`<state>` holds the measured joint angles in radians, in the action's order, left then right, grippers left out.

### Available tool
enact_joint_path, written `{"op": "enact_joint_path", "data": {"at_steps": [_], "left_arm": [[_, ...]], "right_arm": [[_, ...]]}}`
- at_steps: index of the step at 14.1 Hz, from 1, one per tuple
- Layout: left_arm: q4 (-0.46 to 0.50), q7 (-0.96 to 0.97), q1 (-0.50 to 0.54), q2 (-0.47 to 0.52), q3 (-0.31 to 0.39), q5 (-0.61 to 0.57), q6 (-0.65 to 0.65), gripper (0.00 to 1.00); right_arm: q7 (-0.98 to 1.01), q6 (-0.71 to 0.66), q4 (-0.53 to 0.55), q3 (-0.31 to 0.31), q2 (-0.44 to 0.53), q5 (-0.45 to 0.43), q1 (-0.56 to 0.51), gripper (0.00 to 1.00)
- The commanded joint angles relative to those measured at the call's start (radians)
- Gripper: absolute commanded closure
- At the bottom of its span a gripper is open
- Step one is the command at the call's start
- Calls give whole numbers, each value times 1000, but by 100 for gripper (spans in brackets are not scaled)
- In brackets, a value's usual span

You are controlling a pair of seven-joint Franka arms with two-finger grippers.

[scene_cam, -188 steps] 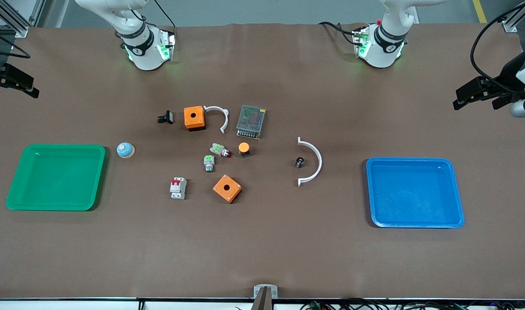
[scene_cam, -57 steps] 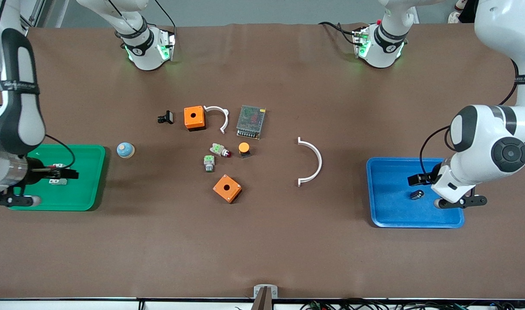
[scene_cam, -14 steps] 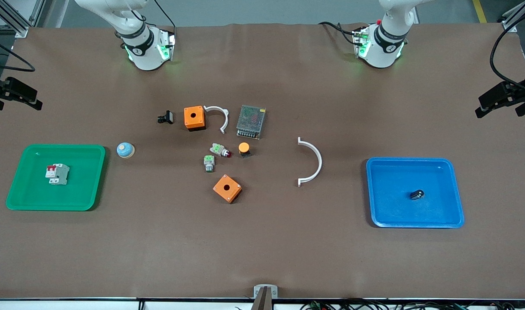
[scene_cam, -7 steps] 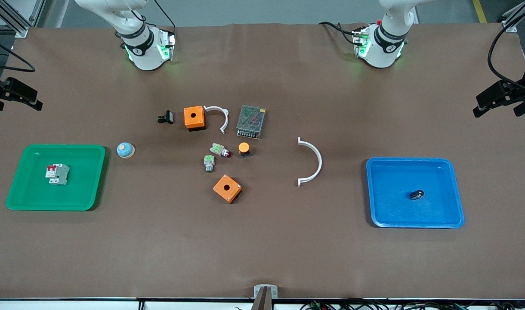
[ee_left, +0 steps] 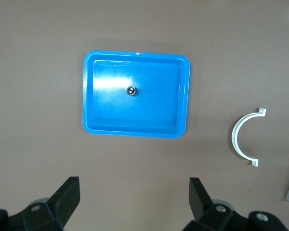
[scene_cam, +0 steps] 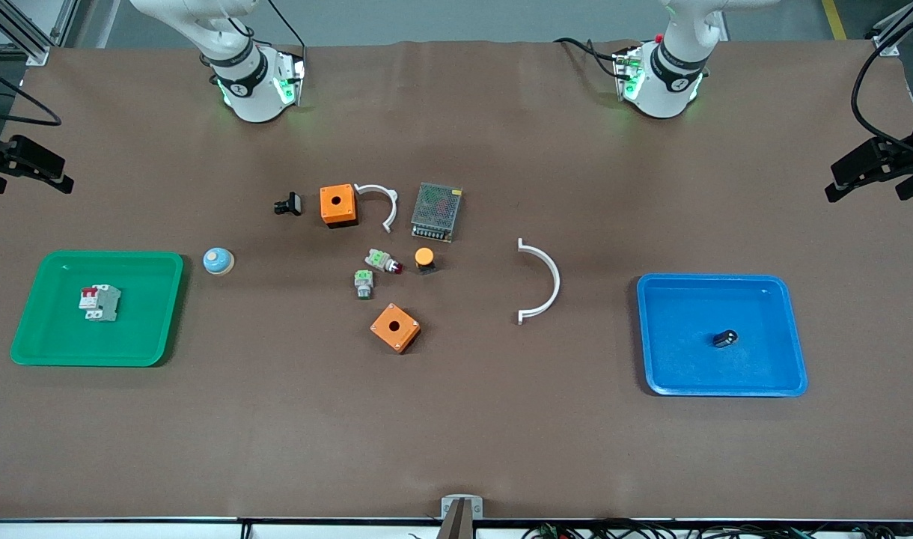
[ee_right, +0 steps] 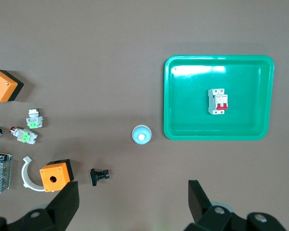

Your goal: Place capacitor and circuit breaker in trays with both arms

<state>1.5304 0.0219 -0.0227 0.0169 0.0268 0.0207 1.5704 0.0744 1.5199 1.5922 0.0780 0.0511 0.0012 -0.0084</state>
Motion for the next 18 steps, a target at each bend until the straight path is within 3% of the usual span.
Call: {"op": "enact_joint_path", "data": {"at_steps": [1,18], "left_arm": [[-22,4,-17,-5,13,-16,-20,0],[-33,1,-3,-14,7,-8,-20,0]], "right_arm": [[5,14,29,-3,30,2,1,0],[7,11,29,-1,30,2,2,0]]}}
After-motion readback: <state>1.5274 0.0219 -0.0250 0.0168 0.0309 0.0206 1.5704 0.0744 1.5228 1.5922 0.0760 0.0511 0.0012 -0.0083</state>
